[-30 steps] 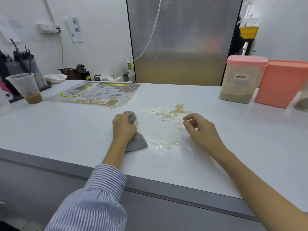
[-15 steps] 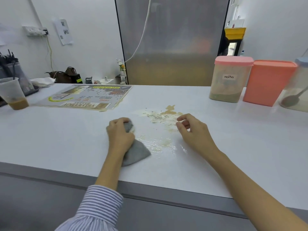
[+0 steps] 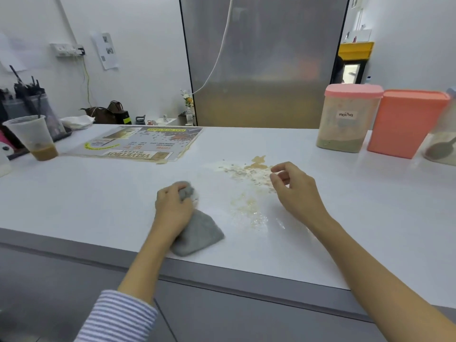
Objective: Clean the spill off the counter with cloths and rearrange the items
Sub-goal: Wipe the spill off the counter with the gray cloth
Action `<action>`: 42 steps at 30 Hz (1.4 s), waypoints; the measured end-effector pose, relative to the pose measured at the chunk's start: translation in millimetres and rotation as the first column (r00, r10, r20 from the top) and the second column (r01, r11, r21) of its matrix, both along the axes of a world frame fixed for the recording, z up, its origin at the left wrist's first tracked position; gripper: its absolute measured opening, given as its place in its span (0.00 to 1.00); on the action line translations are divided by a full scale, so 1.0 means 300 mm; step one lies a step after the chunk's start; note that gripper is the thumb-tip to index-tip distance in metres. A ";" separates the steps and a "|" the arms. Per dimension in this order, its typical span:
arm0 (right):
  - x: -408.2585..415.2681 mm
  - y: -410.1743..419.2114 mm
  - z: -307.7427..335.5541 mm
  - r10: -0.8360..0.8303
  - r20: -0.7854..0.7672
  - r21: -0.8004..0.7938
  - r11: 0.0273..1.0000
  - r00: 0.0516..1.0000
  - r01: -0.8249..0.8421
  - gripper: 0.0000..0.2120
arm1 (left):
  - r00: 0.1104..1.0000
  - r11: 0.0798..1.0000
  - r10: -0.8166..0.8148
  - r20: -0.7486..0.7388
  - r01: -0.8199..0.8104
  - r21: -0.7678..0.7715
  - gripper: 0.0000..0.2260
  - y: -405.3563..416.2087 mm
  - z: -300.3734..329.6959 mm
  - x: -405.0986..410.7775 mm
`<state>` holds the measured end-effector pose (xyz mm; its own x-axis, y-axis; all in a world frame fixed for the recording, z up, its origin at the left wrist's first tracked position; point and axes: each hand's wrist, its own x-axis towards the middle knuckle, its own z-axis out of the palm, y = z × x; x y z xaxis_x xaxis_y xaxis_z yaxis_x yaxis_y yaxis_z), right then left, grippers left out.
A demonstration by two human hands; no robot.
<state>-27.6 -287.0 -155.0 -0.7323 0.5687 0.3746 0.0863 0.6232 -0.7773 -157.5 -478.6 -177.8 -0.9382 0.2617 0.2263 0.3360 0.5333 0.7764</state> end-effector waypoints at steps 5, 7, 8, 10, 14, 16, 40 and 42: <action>0.000 0.022 -0.001 -0.073 -0.020 -0.015 0.997 0.997 0.072 0.08 | 0.987 0.999 0.013 -0.161 -0.021 -0.046 0.15 0.143 -0.047 0.198; 0.000 0.036 0.001 -0.128 -0.029 -0.014 0.992 0.991 0.128 0.09 | 0.992 0.996 -0.020 -0.125 0.008 -0.093 0.19 0.256 -0.040 0.254; 0.000 0.041 0.002 -0.156 -0.038 -0.018 0.988 0.987 0.155 0.09 | 0.996 0.992 -0.036 -0.083 0.025 -0.125 0.21 0.315 -0.027 0.267; 0.001 0.050 0.004 -0.208 -0.058 -0.037 0.978 0.976 0.206 0.10 | 0.994 0.987 -0.104 0.018 0.106 -0.120 0.22 0.434 0.003 0.260; 0.021 0.058 0.003 -0.281 -0.105 -0.083 0.958 0.954 0.273 0.11 | 0.981 0.986 -0.154 0.115 0.146 0.080 0.15 0.509 0.047 0.187; 0.029 0.061 0.007 -0.282 -0.118 -0.090 0.958 0.952 0.272 0.10 | 0.985 0.971 -0.156 0.066 0.141 0.195 0.15 0.447 0.085 0.140; -0.050 0.029 -0.019 -0.105 -0.002 0.058 0.993 0.995 0.105 0.06 | 0.855 0.853 -0.511 0.083 0.493 0.171 0.18 0.246 0.029 -0.068; -0.063 0.030 -0.001 -0.091 -0.008 0.063 0.994 0.996 0.091 0.06 | 0.892 0.867 -0.441 0.095 0.396 0.303 0.18 0.188 0.066 -0.124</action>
